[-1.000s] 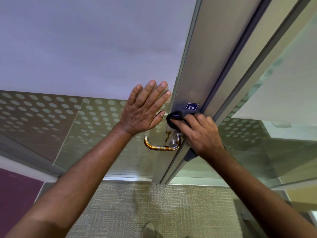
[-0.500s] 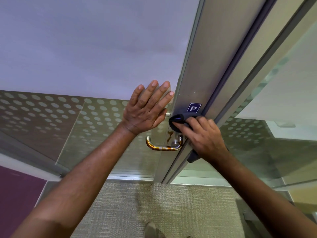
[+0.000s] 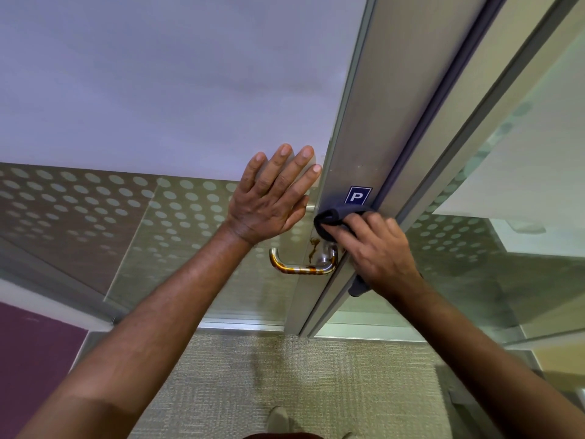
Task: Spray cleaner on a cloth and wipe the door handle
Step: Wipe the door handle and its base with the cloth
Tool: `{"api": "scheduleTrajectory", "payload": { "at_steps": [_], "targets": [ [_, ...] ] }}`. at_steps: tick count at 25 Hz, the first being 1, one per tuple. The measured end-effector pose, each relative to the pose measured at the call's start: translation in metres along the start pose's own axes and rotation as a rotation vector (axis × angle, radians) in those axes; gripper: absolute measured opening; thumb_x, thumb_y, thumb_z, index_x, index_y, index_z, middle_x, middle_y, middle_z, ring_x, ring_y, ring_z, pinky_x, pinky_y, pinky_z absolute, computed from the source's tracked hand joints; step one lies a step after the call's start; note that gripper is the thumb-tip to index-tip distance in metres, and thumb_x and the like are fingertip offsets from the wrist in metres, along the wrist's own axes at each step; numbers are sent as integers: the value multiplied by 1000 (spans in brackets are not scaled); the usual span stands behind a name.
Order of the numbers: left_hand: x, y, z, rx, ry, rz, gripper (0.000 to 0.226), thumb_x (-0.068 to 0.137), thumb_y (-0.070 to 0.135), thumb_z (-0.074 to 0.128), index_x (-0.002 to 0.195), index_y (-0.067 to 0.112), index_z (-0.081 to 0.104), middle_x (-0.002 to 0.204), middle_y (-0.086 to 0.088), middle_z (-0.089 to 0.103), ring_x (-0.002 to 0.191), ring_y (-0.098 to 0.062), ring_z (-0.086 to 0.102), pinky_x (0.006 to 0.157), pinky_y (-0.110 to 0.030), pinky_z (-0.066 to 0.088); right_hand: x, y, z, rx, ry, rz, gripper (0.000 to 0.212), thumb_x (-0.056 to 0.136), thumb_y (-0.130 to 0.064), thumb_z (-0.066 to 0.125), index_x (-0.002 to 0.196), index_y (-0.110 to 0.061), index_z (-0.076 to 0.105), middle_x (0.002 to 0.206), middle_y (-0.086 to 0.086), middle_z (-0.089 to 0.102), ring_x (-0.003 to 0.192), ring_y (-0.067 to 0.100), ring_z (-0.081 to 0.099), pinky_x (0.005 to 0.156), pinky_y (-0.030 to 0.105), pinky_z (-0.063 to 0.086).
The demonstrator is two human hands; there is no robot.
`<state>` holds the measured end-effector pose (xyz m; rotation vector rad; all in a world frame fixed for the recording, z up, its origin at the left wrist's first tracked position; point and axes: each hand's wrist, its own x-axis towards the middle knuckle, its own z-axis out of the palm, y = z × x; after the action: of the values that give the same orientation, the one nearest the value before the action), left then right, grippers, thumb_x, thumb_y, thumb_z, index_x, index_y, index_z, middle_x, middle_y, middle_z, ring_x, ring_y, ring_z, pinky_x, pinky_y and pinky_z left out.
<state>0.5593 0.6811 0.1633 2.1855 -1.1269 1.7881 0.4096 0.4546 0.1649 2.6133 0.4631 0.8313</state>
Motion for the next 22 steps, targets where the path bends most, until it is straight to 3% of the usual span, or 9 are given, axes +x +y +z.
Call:
{"api": "scheduleTrajectory", "payload": {
  "at_steps": [2, 5, 10, 12, 14, 16, 19, 22],
  "targets": [
    [-1, -2, -2, 3, -1, -1, 72, 101, 40, 57, 165, 16, 35, 177, -9, 16, 164, -31, 11, 134, -50, 9, 9, 3, -1, -6, 65, 78, 85, 71, -24, 83, 150, -26, 52, 124, 5, 54, 102, 31, 50, 76, 42, 36],
    [-6, -5, -3, 10, -6, -10, 72, 101, 39, 55, 165, 16, 34, 177, -9, 16, 164, -31, 11, 134, -50, 8, 16, -10, 5, 44, 144, 45, 54, 98, -17, 59, 151, -24, 51, 124, 6, 57, 102, 30, 50, 76, 42, 36],
    [-6, -3, -2, 11, -10, -9, 73, 101, 39, 55, 166, 16, 32, 177, -9, 15, 164, -30, 11, 134, -50, 7, -2, -17, 9, 63, -82, -135, 44, 103, -20, 55, 147, -22, 52, 131, 3, 60, 108, 28, 56, 82, 41, 41],
    [-2, 1, -1, 7, -6, -7, 73, 100, 39, 57, 165, 16, 34, 177, -8, 15, 164, -30, 11, 134, -49, 8, -8, -9, 5, 50, -122, -94, 59, 90, -23, 70, 146, -23, 50, 134, 2, 56, 110, 28, 52, 82, 41, 38],
    [2, 1, -1, 2, -2, -5, 72, 98, 39, 59, 163, 16, 37, 177, -8, 15, 164, -30, 11, 134, -49, 7, -6, 0, 1, 9, -112, -10, 88, 65, -23, 89, 144, -24, 51, 130, 3, 54, 107, 30, 51, 79, 42, 36],
    [2, -4, -2, 3, 2, -6, 72, 98, 39, 60, 163, 16, 38, 177, -8, 15, 164, -30, 11, 134, -49, 7, 6, 0, 1, 9, -64, 93, 101, 51, -21, 94, 144, -24, 52, 127, 4, 54, 105, 31, 50, 77, 42, 35],
    [-4, -9, -3, 6, -2, -18, 74, 99, 39, 59, 165, 16, 35, 177, -8, 15, 164, -30, 11, 134, -50, 7, 19, -18, 4, 80, -2, 113, 81, 70, -15, 83, 144, -22, 52, 125, 5, 56, 103, 31, 51, 76, 41, 35],
    [-9, -8, -3, 15, -13, -20, 75, 100, 39, 57, 166, 16, 31, 177, -8, 15, 164, -30, 11, 134, -49, 7, 6, -26, 8, 88, -80, -32, 49, 99, -18, 64, 146, -20, 52, 132, 5, 59, 110, 28, 52, 82, 39, 37]
  ]
}}
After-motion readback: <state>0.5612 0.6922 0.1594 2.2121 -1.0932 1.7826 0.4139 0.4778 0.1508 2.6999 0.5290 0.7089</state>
